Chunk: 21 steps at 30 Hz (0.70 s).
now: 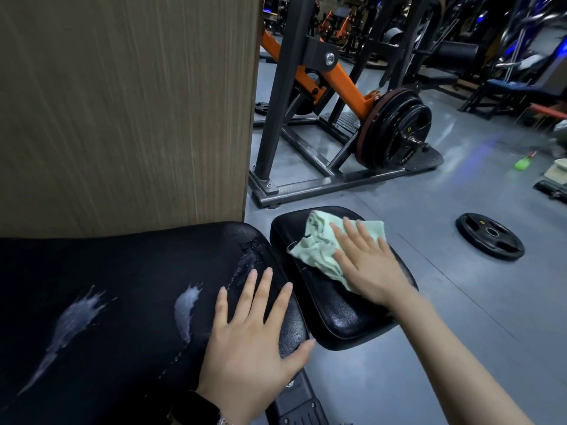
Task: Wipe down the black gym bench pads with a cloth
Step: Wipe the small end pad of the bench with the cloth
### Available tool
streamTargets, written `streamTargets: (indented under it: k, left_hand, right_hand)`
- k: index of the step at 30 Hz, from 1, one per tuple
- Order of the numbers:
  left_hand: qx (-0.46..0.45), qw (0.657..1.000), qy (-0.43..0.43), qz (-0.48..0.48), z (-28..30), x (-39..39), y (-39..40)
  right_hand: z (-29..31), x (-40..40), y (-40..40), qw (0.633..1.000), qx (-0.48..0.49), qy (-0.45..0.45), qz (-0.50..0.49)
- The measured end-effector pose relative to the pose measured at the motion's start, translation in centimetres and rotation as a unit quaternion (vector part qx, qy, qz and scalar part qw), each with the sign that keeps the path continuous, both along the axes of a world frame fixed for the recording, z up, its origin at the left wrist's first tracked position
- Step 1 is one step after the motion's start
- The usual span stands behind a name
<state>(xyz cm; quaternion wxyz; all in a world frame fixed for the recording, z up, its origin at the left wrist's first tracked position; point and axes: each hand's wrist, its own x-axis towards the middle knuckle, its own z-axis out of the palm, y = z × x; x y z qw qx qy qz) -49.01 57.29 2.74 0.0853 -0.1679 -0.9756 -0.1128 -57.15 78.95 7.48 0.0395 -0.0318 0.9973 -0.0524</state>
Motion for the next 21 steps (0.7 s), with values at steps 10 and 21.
streamTargets:
  k: [10,21]
  left_hand:
    - [-0.010,1.000,-0.005,-0.009,0.0,0.1,0.1]
    - [-0.030,1.000,-0.005,-0.004,0.3,0.1,0.1]
  right_hand:
    - [-0.9,5.8,-3.2,0.992,-0.008,0.047,0.120]
    - [-0.4,5.8,2.4,0.995,-0.014,0.040,0.089]
